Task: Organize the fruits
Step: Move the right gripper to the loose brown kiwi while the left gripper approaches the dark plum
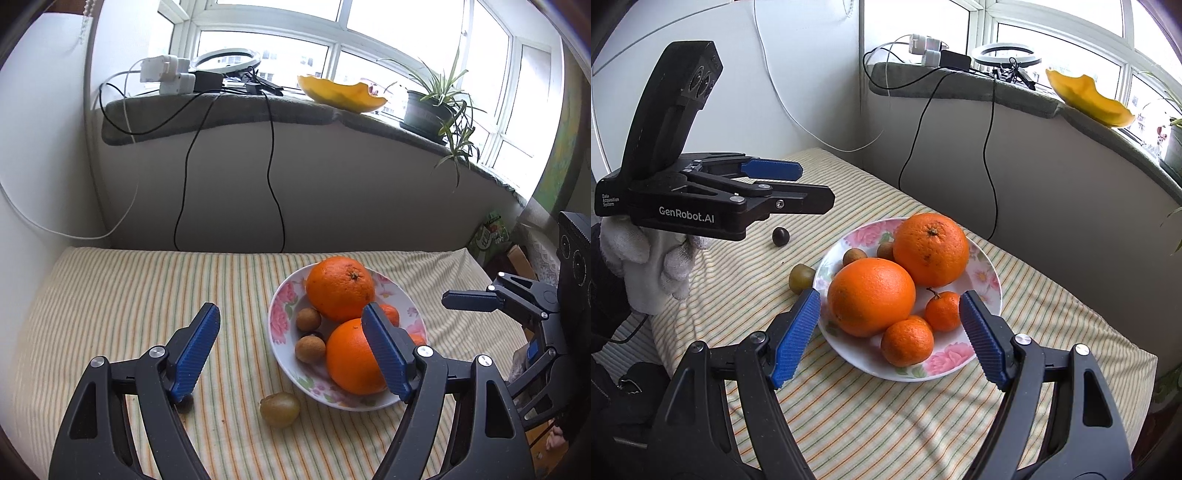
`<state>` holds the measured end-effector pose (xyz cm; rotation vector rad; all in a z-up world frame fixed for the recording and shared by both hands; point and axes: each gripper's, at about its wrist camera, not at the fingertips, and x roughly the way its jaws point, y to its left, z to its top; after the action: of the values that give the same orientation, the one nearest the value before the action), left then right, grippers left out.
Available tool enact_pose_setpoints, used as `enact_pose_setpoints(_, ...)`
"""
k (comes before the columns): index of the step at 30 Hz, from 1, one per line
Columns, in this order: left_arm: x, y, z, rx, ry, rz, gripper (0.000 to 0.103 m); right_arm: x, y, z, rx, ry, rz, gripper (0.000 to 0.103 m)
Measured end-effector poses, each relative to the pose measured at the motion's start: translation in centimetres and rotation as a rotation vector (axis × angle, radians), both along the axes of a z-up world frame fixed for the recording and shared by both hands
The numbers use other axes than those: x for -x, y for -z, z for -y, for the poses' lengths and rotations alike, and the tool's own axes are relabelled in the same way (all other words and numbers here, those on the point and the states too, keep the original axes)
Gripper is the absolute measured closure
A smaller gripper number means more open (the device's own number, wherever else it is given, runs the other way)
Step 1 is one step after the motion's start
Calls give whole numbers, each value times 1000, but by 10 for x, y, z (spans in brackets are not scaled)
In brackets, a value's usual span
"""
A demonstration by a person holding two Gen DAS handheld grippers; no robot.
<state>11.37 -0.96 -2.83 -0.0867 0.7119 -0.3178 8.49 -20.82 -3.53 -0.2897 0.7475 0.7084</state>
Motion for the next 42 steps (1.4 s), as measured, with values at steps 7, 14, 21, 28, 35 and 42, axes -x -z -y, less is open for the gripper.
enact_pose_setpoints(7, 3, 1, -20, 8, -31, -1, 24, 14, -2, -15, -1, -32, 2, 23)
enact_pose_setpoints(14, 6, 2, -45, 14, -71, -3, 24, 23, 0, -25, -39, -39, -37, 23)
enact_pose_setpoints(21, 11, 9, -77, 32, -131, -21, 24, 33, 4, -44, -68, -77, -61, 23)
enact_pose_setpoints(28, 21, 24, -98, 41, -158, -62, 26, 33, 6, -72, 20, -192, -44, 31)
enact_pose_setpoints(35, 24, 43, -102, 55, -157, -113, 33, 26, 15, -99, 131, -294, -41, 43)
enact_pose_setpoints(42, 22, 59, -97, 55, -125, -156, 42, 15, 28, -127, 275, -432, -52, 49)
